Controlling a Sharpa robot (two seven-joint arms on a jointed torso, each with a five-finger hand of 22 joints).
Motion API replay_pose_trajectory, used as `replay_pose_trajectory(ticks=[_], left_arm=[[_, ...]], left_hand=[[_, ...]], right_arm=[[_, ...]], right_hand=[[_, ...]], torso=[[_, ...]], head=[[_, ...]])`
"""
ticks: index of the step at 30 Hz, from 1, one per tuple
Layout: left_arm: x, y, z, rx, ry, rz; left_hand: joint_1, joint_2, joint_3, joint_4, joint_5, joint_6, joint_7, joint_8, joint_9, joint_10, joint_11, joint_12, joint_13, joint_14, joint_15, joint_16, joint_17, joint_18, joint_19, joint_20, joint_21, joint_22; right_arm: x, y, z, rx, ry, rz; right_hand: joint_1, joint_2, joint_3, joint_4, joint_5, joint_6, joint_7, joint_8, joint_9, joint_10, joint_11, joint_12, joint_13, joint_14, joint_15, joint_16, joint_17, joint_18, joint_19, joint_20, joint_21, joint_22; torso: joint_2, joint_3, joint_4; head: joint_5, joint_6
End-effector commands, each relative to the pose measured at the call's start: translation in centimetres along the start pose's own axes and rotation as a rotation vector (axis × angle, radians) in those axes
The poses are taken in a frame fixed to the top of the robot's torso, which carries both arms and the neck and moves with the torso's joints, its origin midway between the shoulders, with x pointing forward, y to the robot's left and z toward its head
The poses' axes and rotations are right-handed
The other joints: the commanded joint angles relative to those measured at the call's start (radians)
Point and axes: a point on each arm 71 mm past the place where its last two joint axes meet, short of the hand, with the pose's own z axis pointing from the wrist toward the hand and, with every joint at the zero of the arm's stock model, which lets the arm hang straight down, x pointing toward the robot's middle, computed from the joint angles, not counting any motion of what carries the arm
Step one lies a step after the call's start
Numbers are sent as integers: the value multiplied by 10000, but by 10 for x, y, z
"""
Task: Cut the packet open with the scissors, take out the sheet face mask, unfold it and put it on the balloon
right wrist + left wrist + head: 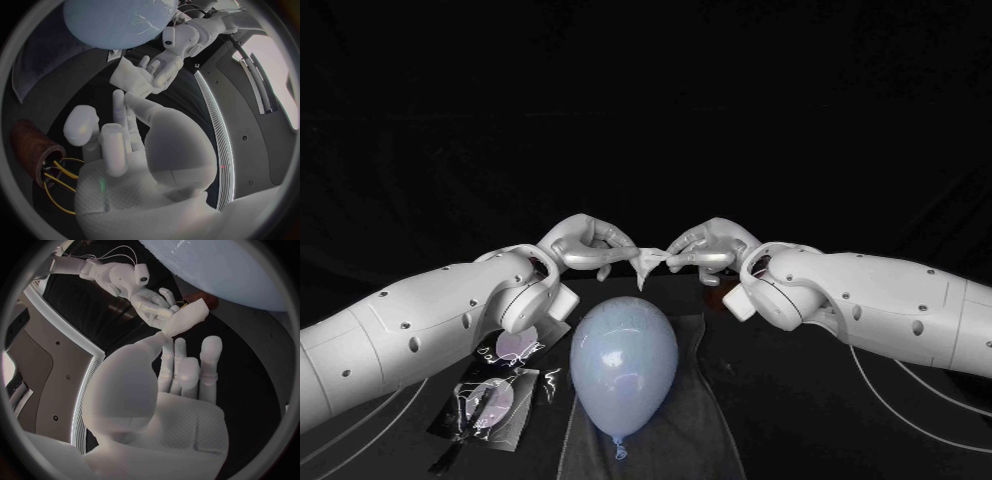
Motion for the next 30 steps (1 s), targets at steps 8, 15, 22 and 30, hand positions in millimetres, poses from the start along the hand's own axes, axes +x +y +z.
replay_pose_trajectory(ticks=[8,15,22,30], left_arm=[[-2,-1,1,-92,-225,-69],[-2,-2,2,-103,-219,-8],[-3,-2,4,-92,-265,115],[-7,-2,8,-16,-340,482]], left_hand=[[-69,-9,-13,55,7,38,-80,51,121,110,-38,65,16,165,-30,90,178,-48,181,-2,156,152],[31,-1,35,39,7,26,-45,48,109,112,-67,45,2,185,-57,106,200,-48,197,-21,178,173],[92,-3,69,24,7,21,-10,50,103,113,-80,31,-8,196,-70,113,217,-51,209,-34,195,193],[129,-3,93,15,6,21,17,53,100,118,-90,23,-14,187,-79,114,196,-54,222,-43,210,213]], right_arm=[[-1,5,3,135,534,-1168],[-2,12,6,69,798,-1871],[-9,28,13,-116,1144,-3611],[-24,51,23,-419,1049,-6099]], right_hand=[[-16,78,71,-9,22,90,4,69,12,271,-177,61,18,442,-81,64,33,102,66,8,69,26],[-28,65,93,-20,22,94,-1,83,21,278,-181,64,27,449,-84,75,63,97,80,6,95,43],[-44,39,133,-47,22,103,-13,108,35,287,-190,69,41,466,-91,101,135,73,138,1,208,118],[-95,-12,184,-74,22,133,-40,154,59,320,-210,82,69,504,-105,164,304,35,230,-8,385,236]], torso=[[3,4,0],[6,3,-2],[0,0,-4],[7,-13,-2]], head=[[-3,-13],[-13,-16],[-27,-25],[-81,-2]])
